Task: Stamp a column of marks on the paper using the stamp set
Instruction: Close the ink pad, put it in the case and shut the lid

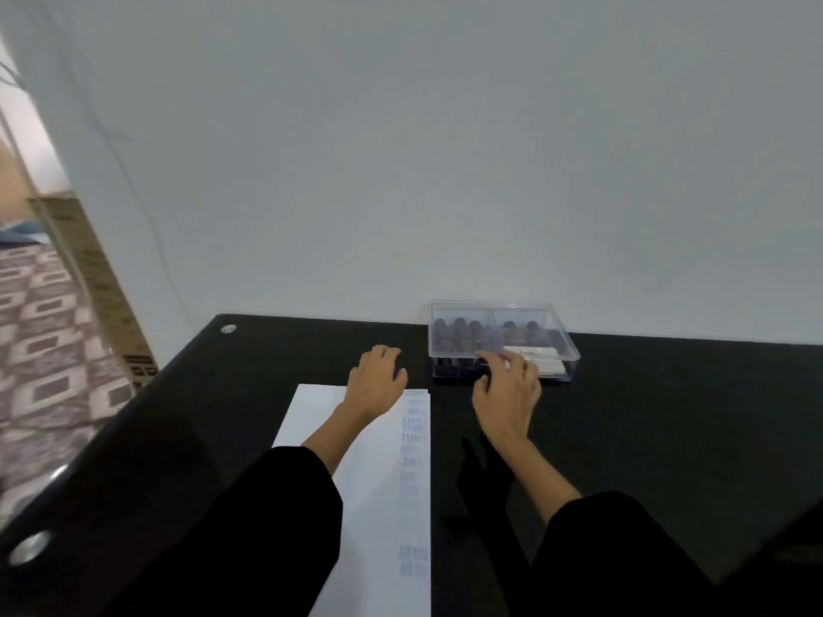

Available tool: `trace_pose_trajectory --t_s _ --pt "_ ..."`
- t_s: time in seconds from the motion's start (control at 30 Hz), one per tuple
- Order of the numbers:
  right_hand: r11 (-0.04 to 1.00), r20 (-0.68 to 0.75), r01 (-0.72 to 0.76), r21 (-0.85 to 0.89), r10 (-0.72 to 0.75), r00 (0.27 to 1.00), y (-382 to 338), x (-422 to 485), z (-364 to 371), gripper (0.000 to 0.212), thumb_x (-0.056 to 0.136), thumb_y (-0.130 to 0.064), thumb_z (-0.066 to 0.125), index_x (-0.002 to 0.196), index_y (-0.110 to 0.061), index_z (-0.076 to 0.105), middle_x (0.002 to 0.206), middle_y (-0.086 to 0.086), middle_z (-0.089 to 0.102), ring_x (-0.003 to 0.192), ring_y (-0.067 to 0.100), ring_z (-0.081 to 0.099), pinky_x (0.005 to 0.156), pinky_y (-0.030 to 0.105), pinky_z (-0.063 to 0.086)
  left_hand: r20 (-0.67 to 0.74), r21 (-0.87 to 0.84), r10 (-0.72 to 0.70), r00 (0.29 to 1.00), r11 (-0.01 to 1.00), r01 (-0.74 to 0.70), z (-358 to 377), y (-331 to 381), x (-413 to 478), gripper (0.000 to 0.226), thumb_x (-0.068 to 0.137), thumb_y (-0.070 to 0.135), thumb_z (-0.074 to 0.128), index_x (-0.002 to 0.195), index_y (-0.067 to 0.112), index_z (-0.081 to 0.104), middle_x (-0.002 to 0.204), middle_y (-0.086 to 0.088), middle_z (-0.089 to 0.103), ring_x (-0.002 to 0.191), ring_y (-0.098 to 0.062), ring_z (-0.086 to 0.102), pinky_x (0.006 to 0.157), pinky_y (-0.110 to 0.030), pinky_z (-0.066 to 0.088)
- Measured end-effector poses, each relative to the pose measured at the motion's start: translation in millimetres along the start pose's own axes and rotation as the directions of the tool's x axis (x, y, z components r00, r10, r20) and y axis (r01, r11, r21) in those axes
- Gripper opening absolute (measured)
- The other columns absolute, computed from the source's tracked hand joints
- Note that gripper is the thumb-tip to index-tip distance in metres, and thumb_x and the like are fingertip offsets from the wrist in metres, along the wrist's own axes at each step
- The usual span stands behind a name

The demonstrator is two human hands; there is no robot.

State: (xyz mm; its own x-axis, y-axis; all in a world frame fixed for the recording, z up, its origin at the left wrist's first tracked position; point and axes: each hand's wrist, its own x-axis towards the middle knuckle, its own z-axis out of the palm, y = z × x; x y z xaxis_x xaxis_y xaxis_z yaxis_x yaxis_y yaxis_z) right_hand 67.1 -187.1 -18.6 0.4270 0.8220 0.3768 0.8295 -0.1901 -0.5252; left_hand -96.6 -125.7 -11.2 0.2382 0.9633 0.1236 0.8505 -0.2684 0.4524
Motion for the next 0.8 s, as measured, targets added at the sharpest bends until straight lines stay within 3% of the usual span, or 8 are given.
trace_pose_trajectory --t_s 0.23,0.37,0.57,0.67,0.8 --pt "0.998 0.325 0.055 -0.018 -0.046 0.944 -34 -80 -3 0.042 0.090 -0.012 0.049 0.129 -0.024 0.051 0.133 0.005 0.044 0.125 0.023 0.034 0.102 0.035 0.035 0.039 0.011 -0.030 0.999 0.999 0.030 -21 -41 -88 0.045 0.097 0.023 0.043 0.140 0.012 0.036 0.148 -0.007 0.033 0.134 -0.024 0.033 0.107 -0.038 0.032" --pt "0.999 0.439 0.025 -0.040 -0.005 0.898 -42 -117 -6 0.042 0.091 -0.016 0.048 0.132 -0.022 0.047 0.133 0.008 0.040 0.126 0.026 0.032 0.101 0.038 0.036 0.112 0.077 -0.127 0.986 0.990 0.119 -25 -61 -136 0.054 0.097 0.026 0.045 0.145 0.010 0.027 0.154 -0.011 0.017 0.141 -0.027 0.018 0.111 -0.042 0.026" --pt "0.996 0.515 -0.018 -0.084 0.059 0.855 -53 -151 -7 0.047 0.092 -0.023 0.049 0.138 -0.018 0.039 0.137 0.013 0.034 0.128 0.030 0.030 0.102 0.040 0.034 0.210 0.159 -0.396 0.894 0.916 0.368 -26 -80 -172 0.064 0.095 0.034 0.047 0.144 0.007 0.018 0.155 -0.016 0.003 0.144 -0.033 0.003 0.114 -0.050 0.015" --pt "0.992 0.513 -0.006 -0.125 0.070 0.856 -55 -160 -7 0.052 0.091 -0.021 0.053 0.139 -0.014 0.036 0.137 0.014 0.033 0.126 0.030 0.032 0.101 0.036 0.036 0.201 0.121 -0.425 0.883 0.905 0.408 -26 -84 -178 0.065 0.093 0.034 0.050 0.143 0.004 0.020 0.154 -0.016 0.010 0.142 -0.033 0.013 0.112 -0.047 0.018" --pt "0.988 0.509 -0.086 -0.126 0.139 0.850 -63 -160 -6 0.042 0.089 -0.010 0.055 0.128 -0.004 0.041 0.134 0.017 0.034 0.121 0.032 0.036 0.094 0.033 0.041 0.151 0.043 -0.483 0.862 0.875 0.482 -32 -83 -175 0.060 0.093 0.033 0.050 0.139 0.003 0.026 0.146 -0.014 0.026 0.134 -0.032 0.025 0.106 -0.045 0.028"
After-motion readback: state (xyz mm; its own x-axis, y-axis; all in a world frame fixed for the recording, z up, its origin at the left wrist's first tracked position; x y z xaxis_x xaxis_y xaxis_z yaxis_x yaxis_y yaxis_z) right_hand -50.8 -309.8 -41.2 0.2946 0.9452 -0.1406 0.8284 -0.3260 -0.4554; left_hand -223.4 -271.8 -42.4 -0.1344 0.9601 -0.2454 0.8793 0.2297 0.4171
